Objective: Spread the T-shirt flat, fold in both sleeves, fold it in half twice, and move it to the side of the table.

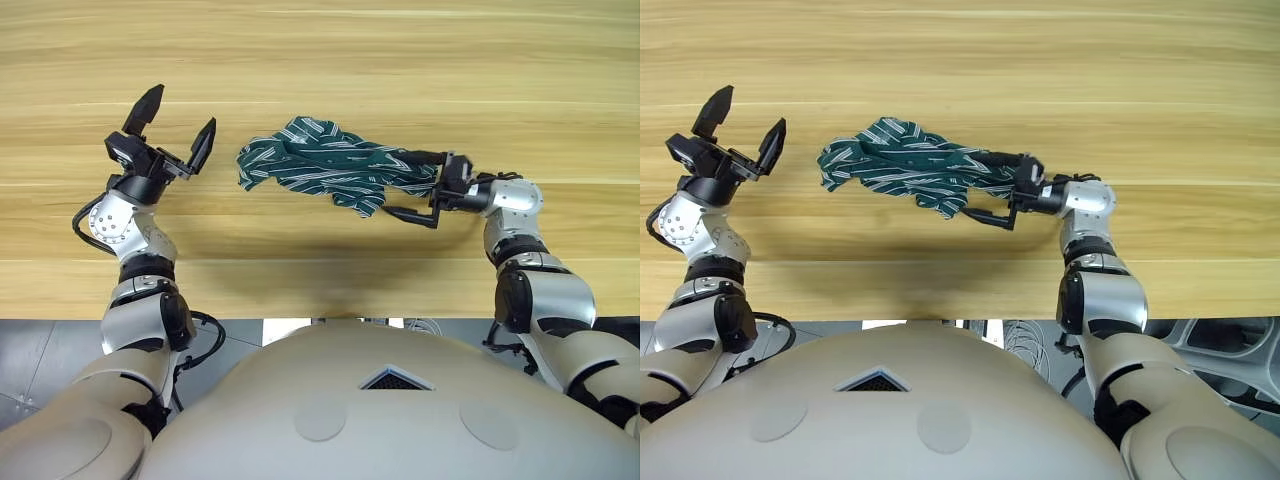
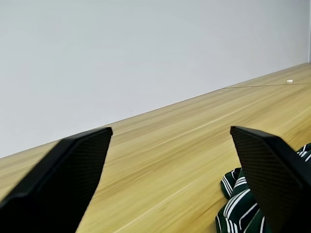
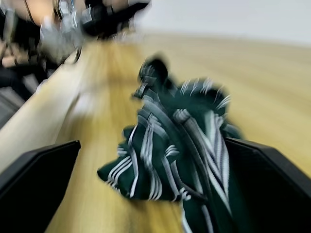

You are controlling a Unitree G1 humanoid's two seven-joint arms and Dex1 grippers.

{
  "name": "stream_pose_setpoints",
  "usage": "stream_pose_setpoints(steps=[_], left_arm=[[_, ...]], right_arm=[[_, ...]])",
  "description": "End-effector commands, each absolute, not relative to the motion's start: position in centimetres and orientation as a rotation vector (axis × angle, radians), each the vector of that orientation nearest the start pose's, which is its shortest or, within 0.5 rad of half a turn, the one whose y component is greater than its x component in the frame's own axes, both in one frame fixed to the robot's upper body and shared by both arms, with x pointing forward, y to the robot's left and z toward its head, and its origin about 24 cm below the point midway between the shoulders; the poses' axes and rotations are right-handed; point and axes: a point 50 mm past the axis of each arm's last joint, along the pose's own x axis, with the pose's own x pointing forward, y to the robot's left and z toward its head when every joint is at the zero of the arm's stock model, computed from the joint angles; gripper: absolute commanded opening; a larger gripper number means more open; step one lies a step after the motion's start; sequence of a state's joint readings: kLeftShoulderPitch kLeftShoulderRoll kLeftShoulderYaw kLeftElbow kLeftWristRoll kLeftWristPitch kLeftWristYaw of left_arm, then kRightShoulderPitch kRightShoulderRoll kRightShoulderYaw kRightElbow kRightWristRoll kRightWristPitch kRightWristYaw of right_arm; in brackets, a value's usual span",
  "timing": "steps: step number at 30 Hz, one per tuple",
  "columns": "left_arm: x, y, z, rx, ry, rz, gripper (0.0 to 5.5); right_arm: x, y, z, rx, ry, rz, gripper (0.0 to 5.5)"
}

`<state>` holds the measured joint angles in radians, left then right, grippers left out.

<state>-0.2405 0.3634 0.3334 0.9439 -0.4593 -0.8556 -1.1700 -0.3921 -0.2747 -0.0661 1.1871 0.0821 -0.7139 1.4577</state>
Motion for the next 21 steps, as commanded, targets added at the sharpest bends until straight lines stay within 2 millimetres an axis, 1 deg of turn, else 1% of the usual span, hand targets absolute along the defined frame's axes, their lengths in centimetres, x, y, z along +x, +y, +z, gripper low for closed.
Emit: stream_pose_setpoints(steps=[1,5,9,14,21], left_arm=[[23.4,27.2,1.6,0.16,-0.258,-0.572,4.42],[23.3,26.7,1.4,0.159,-0.263,-0.575,4.42],[23.2,26.6,1.4,0.167,-0.262,-0.577,4.42],[23.1,26.6,1.4,0.179,-0.258,-0.586,4.42],[23.0,26.5,1.4,0.189,-0.259,-0.596,4.42]], right_arm=[[25.1,-18.1,-2.7,-0.216,0.169,1.261,5.16],[26.0,-18.3,-2.0,-0.248,0.131,1.191,4.49],[26.3,-18.7,-1.8,-0.262,0.125,1.168,3.87],[26.4,-19.4,-1.5,-0.281,0.129,1.164,2.96],[26.2,-19.9,-2.1,-0.36,0.212,1.168,1.86]])
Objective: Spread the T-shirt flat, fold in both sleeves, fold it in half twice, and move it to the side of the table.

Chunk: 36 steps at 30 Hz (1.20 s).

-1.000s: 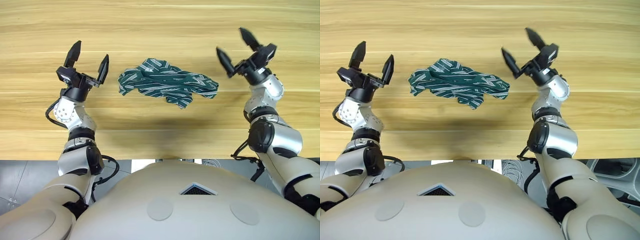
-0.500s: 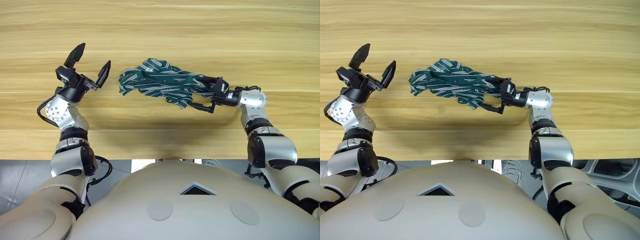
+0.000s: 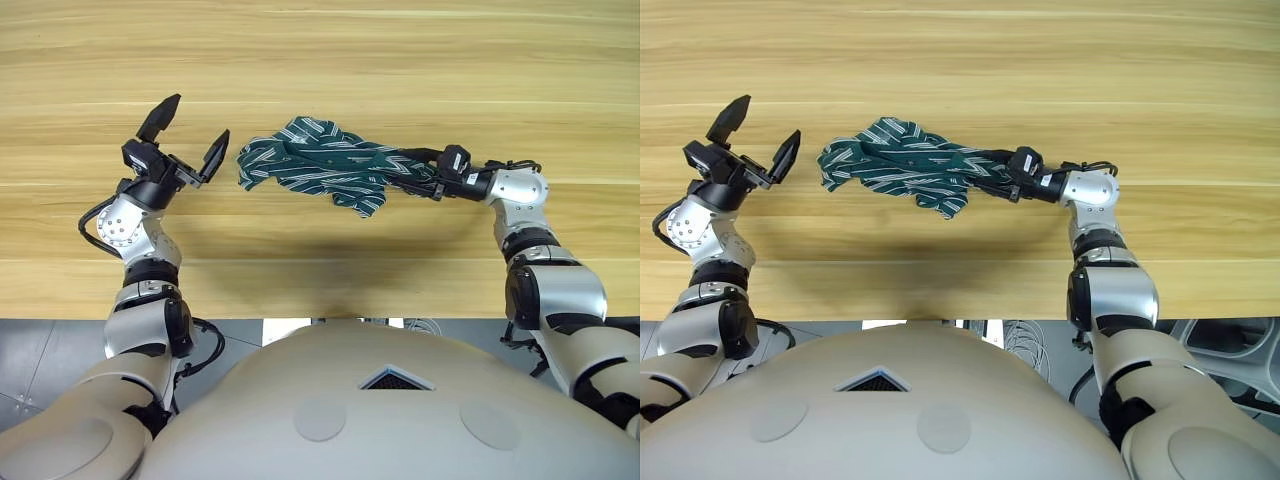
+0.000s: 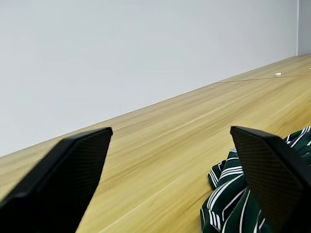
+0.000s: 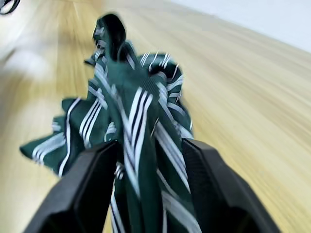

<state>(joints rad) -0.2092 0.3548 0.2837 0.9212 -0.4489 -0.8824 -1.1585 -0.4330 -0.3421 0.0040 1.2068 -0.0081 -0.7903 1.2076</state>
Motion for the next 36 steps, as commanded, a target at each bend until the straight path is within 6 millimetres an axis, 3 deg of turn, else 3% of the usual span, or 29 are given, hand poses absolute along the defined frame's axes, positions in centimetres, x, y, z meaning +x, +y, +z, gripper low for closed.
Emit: stream_pose_setpoints(steps=[1,11,18,28,36], left_arm=[[23.0,26.5,1.4,0.19,-0.26,-0.597,4.42],[22.2,26.1,0.9,0.211,-0.214,-0.692,4.42],[20.8,25.3,-0.8,0.339,-0.025,-0.92,4.42],[23.9,23.7,-0.1,0.593,-0.032,-0.829,4.42],[24.0,22.9,-1.4,0.628,0.031,-0.873,3.09]], right_arm=[[26.2,-20.0,-2.1,-0.368,0.213,1.161,1.73],[26.6,-20.0,-1.7,-0.405,0.197,1.132,0.02],[26.8,-19.9,-1.3,-0.397,0.166,1.138,0.02],[26.7,-19.9,-1.2,-0.395,0.151,1.149,0.02],[26.8,-19.9,-1.0,-0.401,0.134,1.156,0.0]])
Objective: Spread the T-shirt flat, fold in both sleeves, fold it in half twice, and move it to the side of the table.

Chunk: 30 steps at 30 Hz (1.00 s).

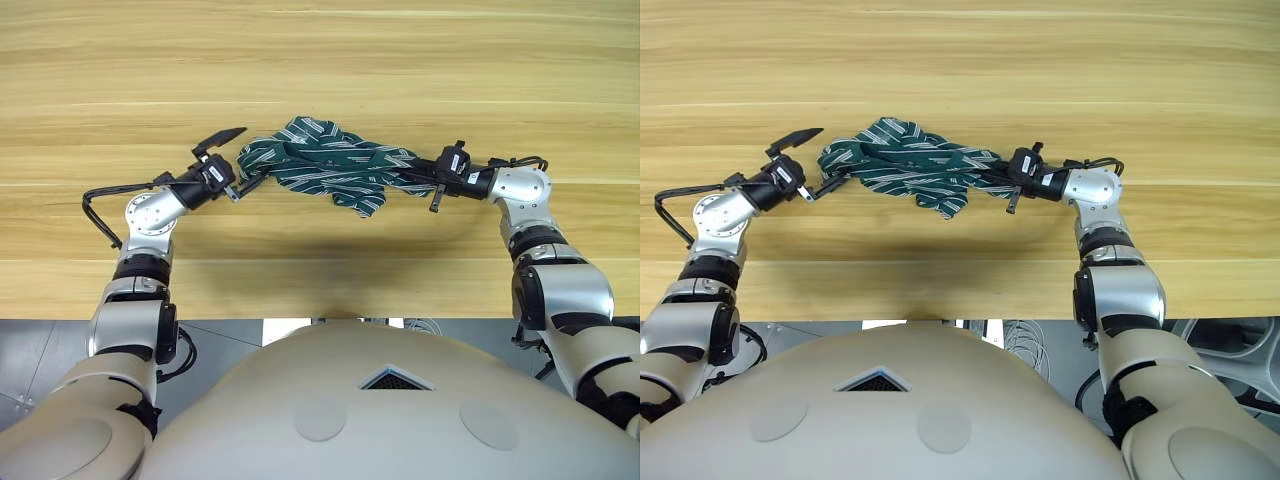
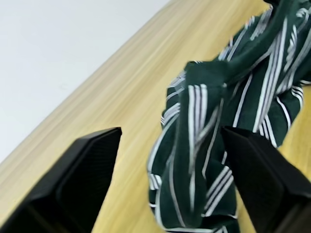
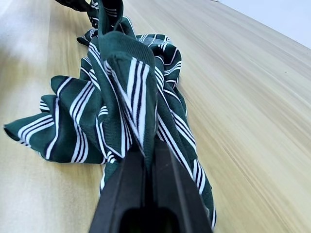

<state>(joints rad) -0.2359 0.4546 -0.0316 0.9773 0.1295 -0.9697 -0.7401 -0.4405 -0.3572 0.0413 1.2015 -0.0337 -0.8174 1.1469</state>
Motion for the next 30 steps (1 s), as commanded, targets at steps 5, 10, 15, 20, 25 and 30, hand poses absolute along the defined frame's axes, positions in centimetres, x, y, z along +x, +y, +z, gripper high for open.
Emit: stream_pose_setpoints(steps=[5,10,15,20,25,30], left_arm=[[23.9,23.3,-1.6,0.641,0.055,-0.868,2.24],[23.8,23.5,-1.4,0.647,0.049,-0.873,1.57],[23.7,23.7,-1.4,0.645,0.053,-0.878,0.81],[23.6,23.6,-1.6,0.618,0.067,-0.879,0.04],[24.0,23.3,-0.7,0.571,-0.009,-0.867,0.04],[28.6,22.3,4.4,0.358,-0.208,-0.784,0.04]], right_arm=[[26.8,-19.9,-0.9,-0.401,0.13,1.155,0.0],[26.8,-20.0,-0.9,-0.402,0.128,1.152,0.0],[26.8,-20.1,-0.8,-0.403,0.124,1.144,0.0],[26.9,-20.0,-0.7,-0.4,0.113,1.157,0.0],[27.3,-19.8,0.0,-0.382,0.064,1.141,0.0],[31.1,-19.1,3.5,-0.382,-0.011,1.061,0.0]])
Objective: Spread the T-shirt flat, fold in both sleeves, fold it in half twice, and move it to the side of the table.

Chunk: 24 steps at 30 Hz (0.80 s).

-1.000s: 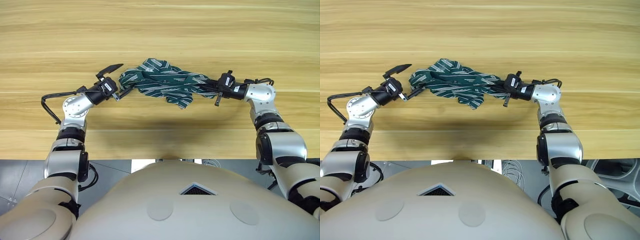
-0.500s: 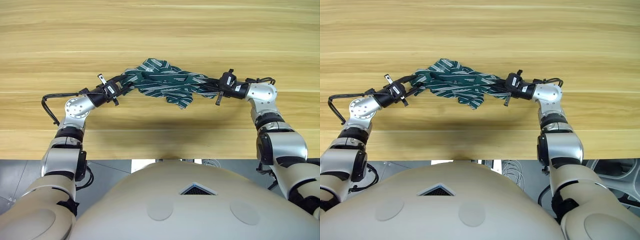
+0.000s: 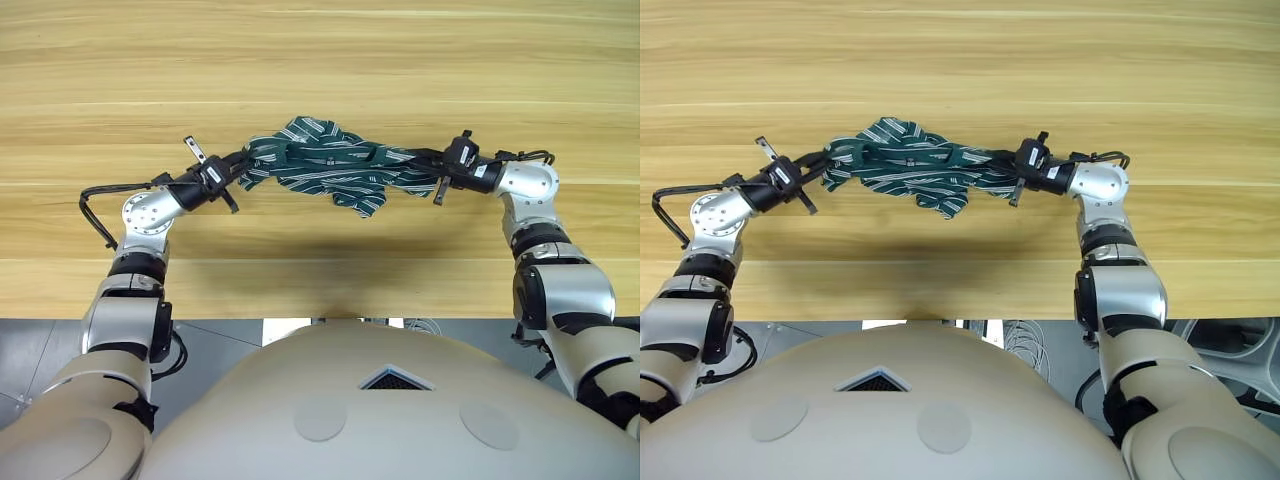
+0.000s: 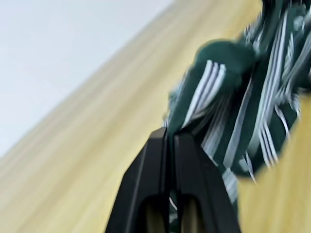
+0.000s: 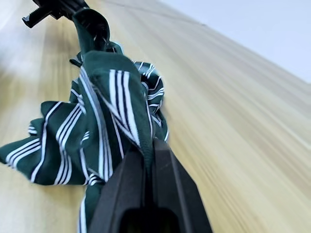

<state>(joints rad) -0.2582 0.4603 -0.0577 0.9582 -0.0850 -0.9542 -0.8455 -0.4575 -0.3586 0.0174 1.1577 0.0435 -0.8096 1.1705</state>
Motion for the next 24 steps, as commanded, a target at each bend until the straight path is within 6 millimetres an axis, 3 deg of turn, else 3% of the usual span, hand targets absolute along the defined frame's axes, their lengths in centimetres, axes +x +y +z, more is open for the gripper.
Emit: stream_pose_setpoints(steps=[1,4,7,10,12,16,18,20,24], left_arm=[[30.0,22.1,5.8,0.315,-0.233,-0.781,0.04],[34.1,20.6,10.3,0.253,-0.255,-0.815,0.04],[37.3,19.5,15.0,0.275,-0.263,-0.794,0.04],[37.6,20.7,18.9,0.283,-0.366,-0.743,0.04],[36.2,21.8,19.8,0.308,-0.427,-0.739,0.04],[30.4,23.4,21.5,0.309,-0.532,-0.706,0.04],[29.5,23.5,23.0,0.27,-0.573,-0.669,0.04],[30.8,23.1,23.7,0.242,-0.556,-0.649,0.04],[37.2,22.2,23.0,0.175,-0.359,-0.574,0.04]], right_arm=[[32.4,-19.0,4.9,-0.384,-0.037,1.031,0.0],[36.5,-17.4,11.1,-0.399,-0.156,0.954,0.0],[39.4,-15.4,17.7,-0.421,-0.279,0.845,0.0],[39.9,-15.9,22.3,-0.394,-0.438,0.761,0.0],[39.4,-17.2,23.5,-0.365,-0.518,0.748,0.0],[36.7,-20.0,24.8,-0.331,-0.699,0.771,0.0],[36.1,-20.2,25.0,-0.344,-0.715,0.75,0.0],[36.8,-19.9,25.0,-0.344,-0.673,0.711,0.0],[40.2,-18.3,25.3,-0.323,-0.472,0.567,0.0]])
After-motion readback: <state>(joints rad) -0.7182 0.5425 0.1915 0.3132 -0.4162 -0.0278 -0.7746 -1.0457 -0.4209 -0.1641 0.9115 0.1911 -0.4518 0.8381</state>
